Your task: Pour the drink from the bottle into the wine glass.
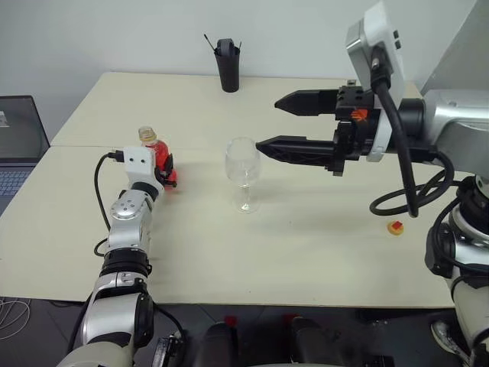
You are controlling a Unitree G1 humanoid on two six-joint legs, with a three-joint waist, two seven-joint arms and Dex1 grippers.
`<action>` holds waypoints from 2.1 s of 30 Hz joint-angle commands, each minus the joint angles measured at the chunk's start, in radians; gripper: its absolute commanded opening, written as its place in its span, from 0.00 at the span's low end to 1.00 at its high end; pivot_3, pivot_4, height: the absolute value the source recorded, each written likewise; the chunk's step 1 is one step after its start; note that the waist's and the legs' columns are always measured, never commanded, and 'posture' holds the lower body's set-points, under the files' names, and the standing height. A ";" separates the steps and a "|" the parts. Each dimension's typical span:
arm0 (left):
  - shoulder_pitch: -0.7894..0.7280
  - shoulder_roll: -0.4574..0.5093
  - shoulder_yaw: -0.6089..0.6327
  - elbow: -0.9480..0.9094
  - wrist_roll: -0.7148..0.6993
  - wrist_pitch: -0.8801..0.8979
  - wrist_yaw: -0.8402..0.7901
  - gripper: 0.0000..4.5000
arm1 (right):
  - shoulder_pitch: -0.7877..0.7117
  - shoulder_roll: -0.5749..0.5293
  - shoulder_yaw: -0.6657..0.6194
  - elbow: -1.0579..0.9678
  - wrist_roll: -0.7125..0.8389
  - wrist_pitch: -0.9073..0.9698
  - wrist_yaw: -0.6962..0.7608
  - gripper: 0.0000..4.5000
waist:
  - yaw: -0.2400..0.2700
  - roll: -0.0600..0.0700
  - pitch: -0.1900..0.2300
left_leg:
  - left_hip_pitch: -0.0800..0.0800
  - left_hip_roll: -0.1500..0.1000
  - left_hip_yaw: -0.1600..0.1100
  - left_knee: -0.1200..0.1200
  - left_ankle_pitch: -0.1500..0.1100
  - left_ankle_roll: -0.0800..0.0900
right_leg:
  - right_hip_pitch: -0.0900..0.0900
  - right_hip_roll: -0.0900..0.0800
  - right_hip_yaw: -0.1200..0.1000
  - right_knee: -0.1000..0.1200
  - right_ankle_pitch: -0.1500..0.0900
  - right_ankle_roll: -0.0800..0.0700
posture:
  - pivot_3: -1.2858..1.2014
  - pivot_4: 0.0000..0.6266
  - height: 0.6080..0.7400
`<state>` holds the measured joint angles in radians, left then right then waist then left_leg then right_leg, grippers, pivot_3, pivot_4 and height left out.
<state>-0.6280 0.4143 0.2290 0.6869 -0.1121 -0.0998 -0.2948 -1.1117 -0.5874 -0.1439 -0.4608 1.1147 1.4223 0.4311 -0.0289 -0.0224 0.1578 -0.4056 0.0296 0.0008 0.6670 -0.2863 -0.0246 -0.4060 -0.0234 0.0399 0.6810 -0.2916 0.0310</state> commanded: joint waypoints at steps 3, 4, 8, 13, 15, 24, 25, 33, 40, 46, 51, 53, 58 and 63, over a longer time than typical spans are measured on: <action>-0.016 0.037 -0.012 -0.062 0.000 -0.024 -0.042 0.26 | 0.001 -0.029 -0.027 -0.027 0.021 -0.031 -0.015 1.00 | 0.000 0.000 0.000 | 0.000 0.000 0.000 0.000 0.000 0.000 | 0.000 0.000 0.000 0.000 0.000 0.000 | 0.52 0.24 1.00; -0.017 0.041 -0.014 -0.068 0.000 -0.023 -0.051 0.26 | -0.001 -0.029 -0.025 -0.026 0.019 -0.034 -0.019 1.00 | 0.000 0.000 0.000 | 0.000 0.000 0.000 0.000 0.000 0.000 | 0.000 0.000 0.000 0.000 0.000 0.000 | 0.52 0.24 1.00; -0.009 0.062 -0.047 -0.152 -0.003 -0.008 -0.124 0.26 | 0.001 -0.042 -0.023 -0.029 0.006 -0.055 -0.032 1.00 | 0.000 0.000 0.000 | -0.002 0.000 0.000 0.000 0.000 0.000 | -0.001 0.000 0.000 0.000 0.000 0.000 | 0.52 0.24 1.00; -0.019 0.088 -0.098 -0.248 0.010 0.010 -0.208 0.25 | 0.309 -0.073 -0.062 -0.192 -0.057 -0.217 0.035 1.00 | 0.007 -0.009 -0.005 | -0.005 0.001 -0.004 0.002 0.000 0.000 | -0.002 0.000 -0.001 -0.001 0.000 0.000 | 0.52 0.24 1.00; -0.033 0.100 -0.122 -0.270 0.021 0.005 -0.234 0.25 | 0.448 -0.072 -0.080 -0.251 -0.102 -0.319 0.055 1.00 | 0.011 -0.005 -0.003 | -0.008 0.001 -0.009 0.002 0.000 0.000 | 0.000 0.001 -0.003 -0.001 0.000 0.000 | 0.52 0.24 1.00; -0.182 0.143 -0.216 -0.241 0.109 -0.115 -0.312 0.25 | 0.945 -0.015 -0.107 -0.354 -0.309 -0.701 0.137 1.00 | 0.018 -0.001 0.001 | -0.013 -0.002 -0.006 0.012 0.000 0.000 | -0.004 0.005 -0.003 0.000 0.001 0.002 | 0.52 0.24 1.00; -0.192 0.142 -0.226 -0.233 0.121 -0.131 -0.313 0.25 | 0.965 0.001 -0.101 -0.359 -0.320 -0.724 0.128 1.00 | 0.017 -0.001 0.001 | -0.012 -0.002 -0.004 0.011 0.000 0.000 | -0.004 0.005 -0.002 0.000 0.001 0.002 | 0.52 0.24 1.00; -0.258 0.146 -0.275 -0.153 0.202 -0.268 -0.279 0.25 | 1.049 0.147 -0.027 -0.326 -0.436 -0.924 0.085 1.00 | 0.006 -0.001 0.001 | -0.010 -0.002 -0.003 0.011 0.000 0.000 | -0.004 0.007 -0.002 0.001 0.001 0.002 | 0.52 0.24 1.00; -0.289 0.161 -0.283 -0.097 0.258 -0.367 -0.248 0.25 | 1.153 0.183 -0.009 -0.302 -0.473 -1.042 0.126 1.00 | 0.006 -0.001 0.001 | -0.010 -0.002 -0.004 0.011 0.001 0.000 | -0.004 0.007 -0.002 0.001 0.001 0.002 | 0.52 0.24 1.00; -0.310 0.168 -0.293 -0.057 0.284 -0.432 -0.226 0.25 | 1.217 0.147 0.007 -0.302 -0.490 -1.102 0.184 1.00 | 0.006 -0.001 0.001 | -0.010 -0.002 -0.003 0.011 0.001 0.000 | -0.004 0.006 -0.002 0.001 0.001 0.002 | 0.52 0.24 1.00; -0.317 0.180 -0.306 -0.020 0.322 -0.482 -0.207 0.25 | 1.218 0.145 0.000 -0.304 -0.498 -1.178 0.219 1.00 | 0.005 -0.001 0.001 | -0.010 -0.003 -0.003 0.011 0.001 0.000 | -0.004 0.007 -0.002 0.001 0.001 0.002 | 0.52 0.24 1.00; -0.318 0.181 -0.314 -0.012 0.336 -0.500 -0.201 0.25 | 1.219 0.146 0.002 -0.305 -0.488 -1.192 0.230 1.00 | 0.005 -0.001 0.001 | -0.010 -0.003 -0.003 0.011 0.001 0.000 | -0.004 0.007 -0.002 0.001 0.001 0.002 | 0.52 0.24 1.00; -0.317 0.182 -0.334 -0.004 0.361 -0.530 -0.191 0.25 | 1.228 0.145 0.014 -0.306 -0.484 -1.205 0.239 1.00 | 0.005 -0.001 0.001 | -0.010 -0.002 -0.003 0.011 0.002 -0.002 | -0.003 0.006 -0.002 0.001 0.001 0.002 | 0.52 0.24 1.00; -0.315 0.200 -0.360 0.000 0.409 -0.568 -0.178 0.25 | 1.233 0.142 0.017 -0.304 -0.487 -1.212 0.246 1.00 | 0.005 -0.001 0.001 | -0.010 -0.003 -0.003 0.012 0.002 -0.003 | -0.003 0.006 -0.002 0.001 0.001 0.002 | 0.52 0.24 1.00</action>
<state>-0.9125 0.5964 -0.1383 0.7157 0.2917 -0.6333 -0.5012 0.1192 -0.4366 -0.1259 -0.7326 0.6151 0.2314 0.6712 -0.0239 -0.0235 0.1589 -0.4152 0.0271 -0.0022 0.6785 -0.2844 -0.0273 -0.4095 -0.0170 0.0378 0.6824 -0.2910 0.0332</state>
